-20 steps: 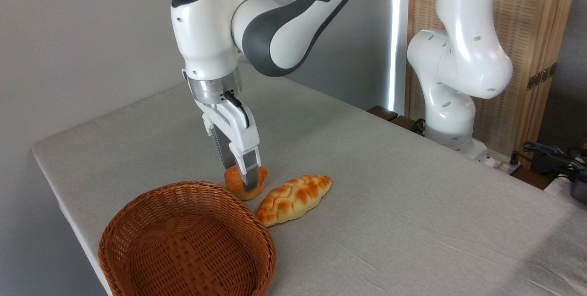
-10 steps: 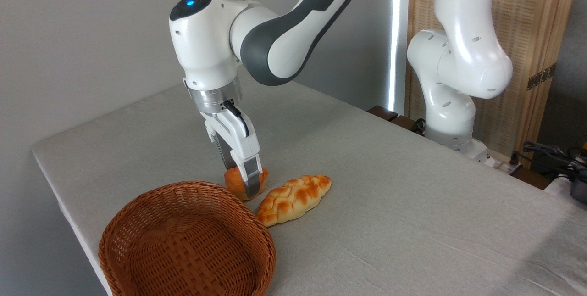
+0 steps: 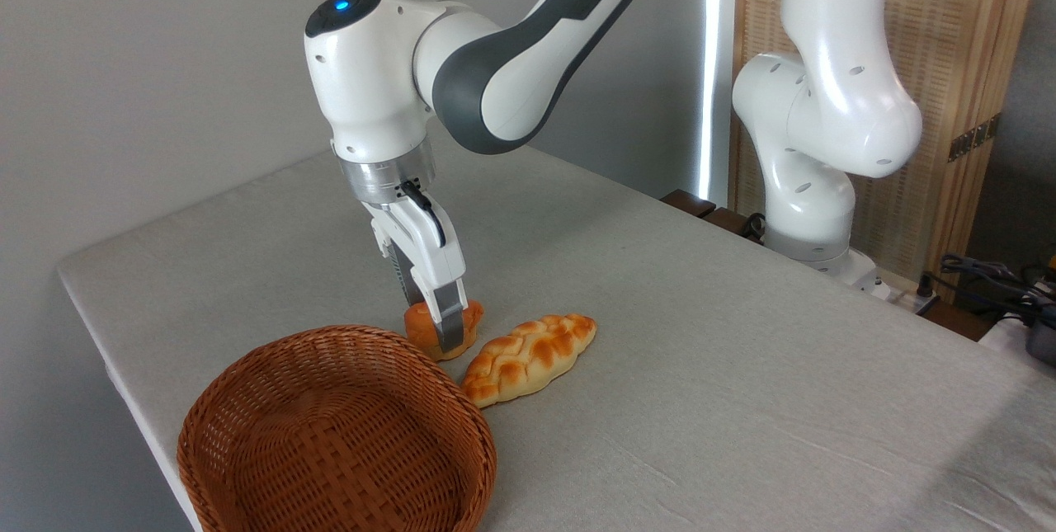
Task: Put bread into the basket
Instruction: 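Close the gripper on the small round bun, then lift the bun and carry it over the wicker basket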
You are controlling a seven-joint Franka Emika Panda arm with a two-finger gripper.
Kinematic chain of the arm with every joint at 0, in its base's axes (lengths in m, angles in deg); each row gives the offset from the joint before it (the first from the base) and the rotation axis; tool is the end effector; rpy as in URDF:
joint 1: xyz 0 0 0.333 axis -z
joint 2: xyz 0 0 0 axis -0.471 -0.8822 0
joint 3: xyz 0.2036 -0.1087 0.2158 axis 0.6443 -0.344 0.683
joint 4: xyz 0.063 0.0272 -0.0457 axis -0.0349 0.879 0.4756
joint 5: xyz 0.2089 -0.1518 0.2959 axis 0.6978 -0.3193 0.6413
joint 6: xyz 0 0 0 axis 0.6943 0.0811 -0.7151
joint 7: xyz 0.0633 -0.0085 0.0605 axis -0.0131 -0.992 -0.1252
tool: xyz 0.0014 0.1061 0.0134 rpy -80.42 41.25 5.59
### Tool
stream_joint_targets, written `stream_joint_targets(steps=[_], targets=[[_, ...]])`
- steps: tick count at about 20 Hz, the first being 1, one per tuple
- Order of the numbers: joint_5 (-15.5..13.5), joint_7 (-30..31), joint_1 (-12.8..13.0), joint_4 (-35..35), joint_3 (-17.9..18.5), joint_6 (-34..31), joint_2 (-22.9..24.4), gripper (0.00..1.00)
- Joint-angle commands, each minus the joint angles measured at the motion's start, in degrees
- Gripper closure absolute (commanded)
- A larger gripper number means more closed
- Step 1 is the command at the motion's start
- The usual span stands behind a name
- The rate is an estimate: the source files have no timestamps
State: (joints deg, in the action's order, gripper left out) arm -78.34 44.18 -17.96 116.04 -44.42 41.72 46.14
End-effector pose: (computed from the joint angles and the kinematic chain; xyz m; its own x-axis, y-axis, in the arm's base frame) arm 0.5250 -0.1351 0.4108 0.6079 -0.7937 0.0214 -0.7919 -0.6041 0.0897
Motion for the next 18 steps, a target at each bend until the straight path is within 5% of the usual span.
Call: stream_joint_targets(steps=[1, 10, 18], targets=[[0.5, -0.9, 0.4, 0.1, 0.5, 0.8, 0.2, 0.6], [0.5, -0.4, 0.4, -0.1, 0.5, 0.3, 0.7, 0.59], [-1.2, -0.5, 0.4, -4.8, 0.6, -6.9, 5.8, 0.55]])
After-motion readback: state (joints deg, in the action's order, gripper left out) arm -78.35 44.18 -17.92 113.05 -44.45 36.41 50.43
